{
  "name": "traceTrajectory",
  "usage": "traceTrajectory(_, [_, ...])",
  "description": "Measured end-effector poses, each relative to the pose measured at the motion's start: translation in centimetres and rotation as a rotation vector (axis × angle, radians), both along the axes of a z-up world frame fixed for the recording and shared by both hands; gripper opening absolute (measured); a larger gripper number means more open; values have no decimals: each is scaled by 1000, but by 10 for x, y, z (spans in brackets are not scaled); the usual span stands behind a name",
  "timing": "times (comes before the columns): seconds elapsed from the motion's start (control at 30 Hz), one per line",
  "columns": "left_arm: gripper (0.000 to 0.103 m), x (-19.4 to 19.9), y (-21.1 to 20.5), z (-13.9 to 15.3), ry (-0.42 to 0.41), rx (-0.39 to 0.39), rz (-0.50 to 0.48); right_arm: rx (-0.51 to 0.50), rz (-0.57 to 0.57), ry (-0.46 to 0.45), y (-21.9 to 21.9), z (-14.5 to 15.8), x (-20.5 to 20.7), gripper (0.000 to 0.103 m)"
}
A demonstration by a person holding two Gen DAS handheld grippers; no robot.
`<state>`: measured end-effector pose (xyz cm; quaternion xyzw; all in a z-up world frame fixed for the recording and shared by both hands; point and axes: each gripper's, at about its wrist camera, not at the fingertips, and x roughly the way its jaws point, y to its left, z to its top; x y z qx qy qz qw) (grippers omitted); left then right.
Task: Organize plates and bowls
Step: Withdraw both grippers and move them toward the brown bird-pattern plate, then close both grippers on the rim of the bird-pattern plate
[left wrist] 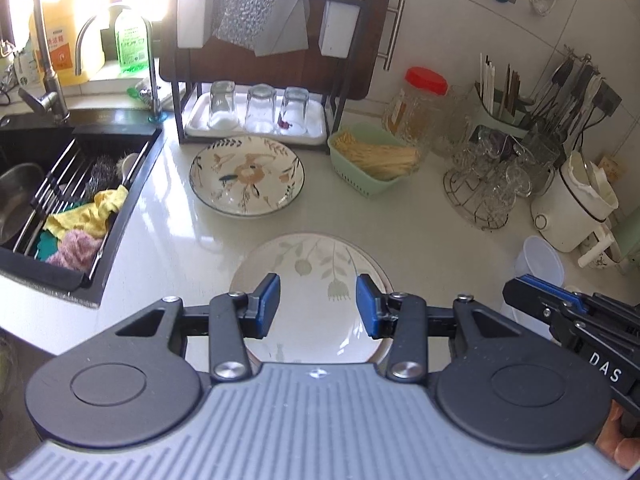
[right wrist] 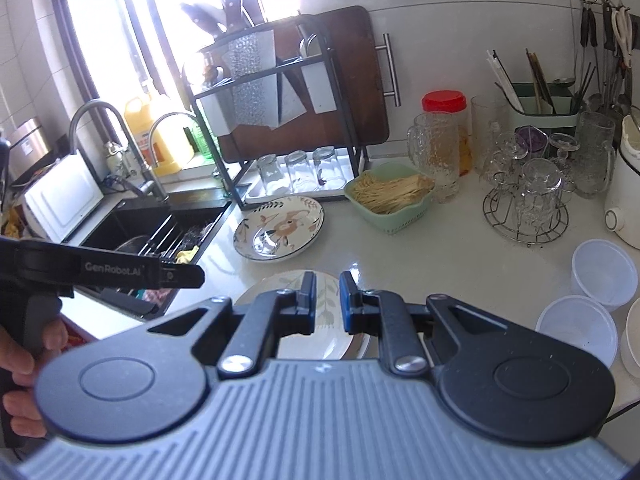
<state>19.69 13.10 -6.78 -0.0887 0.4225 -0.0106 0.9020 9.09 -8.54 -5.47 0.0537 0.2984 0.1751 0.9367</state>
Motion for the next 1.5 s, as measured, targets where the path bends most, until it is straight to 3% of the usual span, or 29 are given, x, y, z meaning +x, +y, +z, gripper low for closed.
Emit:
traceTrajectory(0.8, [50, 18, 37, 2, 10, 30, 104, -10, 45, 50, 26, -13, 26, 16])
traceTrajectory(1.03, [63, 39, 57, -3, 30, 22, 107, -35, 41, 68, 43, -15, 38, 16])
traceTrajectory(1.37, [69, 72, 95, -10, 32, 2, 93, -58, -7, 105, 69, -20, 64, 17])
traceTrajectory(1.4, [70, 75, 99, -11, 32, 3, 93, -64, -13, 106, 72, -21, 67, 18])
traceTrajectory(1.43, [70, 78, 103, -11, 32, 3, 93, -66, -21, 106, 74, -22, 70, 28])
traceTrajectory(1.5, [70, 86, 110, -12, 31, 2, 91, -56, -34, 103, 77, -22, 74, 37])
